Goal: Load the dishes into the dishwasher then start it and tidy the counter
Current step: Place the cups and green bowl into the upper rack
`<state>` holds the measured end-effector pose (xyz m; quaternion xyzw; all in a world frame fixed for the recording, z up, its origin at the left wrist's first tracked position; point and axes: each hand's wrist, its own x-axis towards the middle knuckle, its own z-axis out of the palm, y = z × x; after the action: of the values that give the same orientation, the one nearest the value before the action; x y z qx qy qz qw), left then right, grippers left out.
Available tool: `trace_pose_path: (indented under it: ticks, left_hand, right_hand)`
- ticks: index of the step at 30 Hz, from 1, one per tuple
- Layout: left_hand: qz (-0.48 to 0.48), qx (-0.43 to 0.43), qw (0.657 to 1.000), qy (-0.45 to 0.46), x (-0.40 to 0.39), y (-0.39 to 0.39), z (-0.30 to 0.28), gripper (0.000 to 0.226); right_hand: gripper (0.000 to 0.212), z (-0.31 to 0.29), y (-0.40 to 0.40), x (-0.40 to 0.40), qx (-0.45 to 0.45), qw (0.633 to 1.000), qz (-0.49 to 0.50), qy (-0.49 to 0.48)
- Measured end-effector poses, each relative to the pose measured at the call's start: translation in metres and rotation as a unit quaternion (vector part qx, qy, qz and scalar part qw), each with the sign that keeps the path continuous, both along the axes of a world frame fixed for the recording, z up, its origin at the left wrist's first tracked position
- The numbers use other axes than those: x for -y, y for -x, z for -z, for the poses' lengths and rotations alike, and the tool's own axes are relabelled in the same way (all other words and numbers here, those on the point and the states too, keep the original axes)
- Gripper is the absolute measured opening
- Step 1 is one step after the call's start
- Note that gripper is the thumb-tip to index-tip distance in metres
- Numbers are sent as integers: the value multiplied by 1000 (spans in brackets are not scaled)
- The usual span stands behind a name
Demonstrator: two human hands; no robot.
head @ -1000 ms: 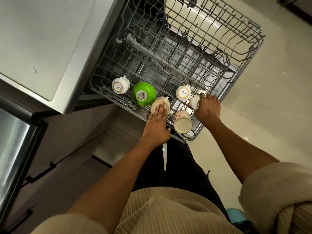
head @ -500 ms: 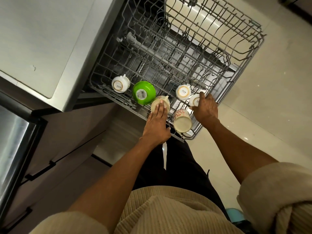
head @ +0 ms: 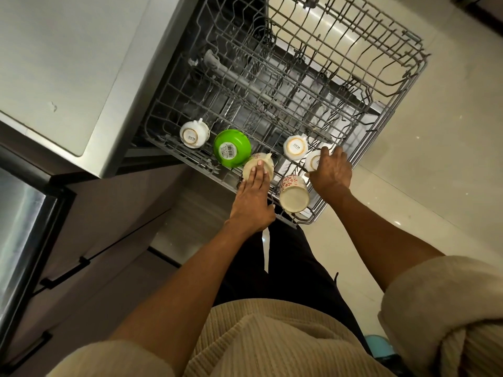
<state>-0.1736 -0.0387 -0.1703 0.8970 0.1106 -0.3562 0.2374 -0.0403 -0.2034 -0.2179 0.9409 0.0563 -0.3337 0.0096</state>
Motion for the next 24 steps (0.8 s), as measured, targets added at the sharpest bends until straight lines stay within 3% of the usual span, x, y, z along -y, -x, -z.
trace_pose_path:
  ticks: [24]
  left_hand:
    - [-5,-5,1000,-9,2,4,-13,93]
  right_hand:
    - [95,-19,10,7,-1,1000,-4,-31]
